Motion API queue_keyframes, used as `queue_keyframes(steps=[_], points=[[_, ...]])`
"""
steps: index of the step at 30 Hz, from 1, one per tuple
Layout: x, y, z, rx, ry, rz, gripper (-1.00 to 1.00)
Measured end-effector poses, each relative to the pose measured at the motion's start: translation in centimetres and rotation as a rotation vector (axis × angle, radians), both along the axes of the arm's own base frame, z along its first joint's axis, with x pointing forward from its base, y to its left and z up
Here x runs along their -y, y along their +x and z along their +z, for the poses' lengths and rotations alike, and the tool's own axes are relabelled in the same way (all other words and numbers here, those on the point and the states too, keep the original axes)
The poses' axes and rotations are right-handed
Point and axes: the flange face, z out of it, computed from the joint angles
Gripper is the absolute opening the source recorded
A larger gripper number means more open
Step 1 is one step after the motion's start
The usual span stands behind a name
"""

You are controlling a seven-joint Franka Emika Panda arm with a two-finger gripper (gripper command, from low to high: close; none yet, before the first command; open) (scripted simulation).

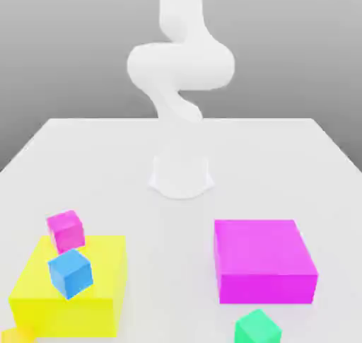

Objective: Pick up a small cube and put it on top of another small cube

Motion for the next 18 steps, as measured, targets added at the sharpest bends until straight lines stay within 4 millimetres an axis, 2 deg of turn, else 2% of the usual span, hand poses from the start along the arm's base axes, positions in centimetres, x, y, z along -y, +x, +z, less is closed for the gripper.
queue_keyframes(steps=[4,9,14,18], points=[[-1.5,4.9,-5.8,-0.107,-0.031,0.066,0.0],[-3.6,9.5,-13.7,-0.234,-0.068,0.149,0.0],[-5.8,12.5,-22.3,-0.361,-0.104,0.236,0.0],[-7.8,13.7,-29.6,-0.461,-0.134,0.31,0.0]])
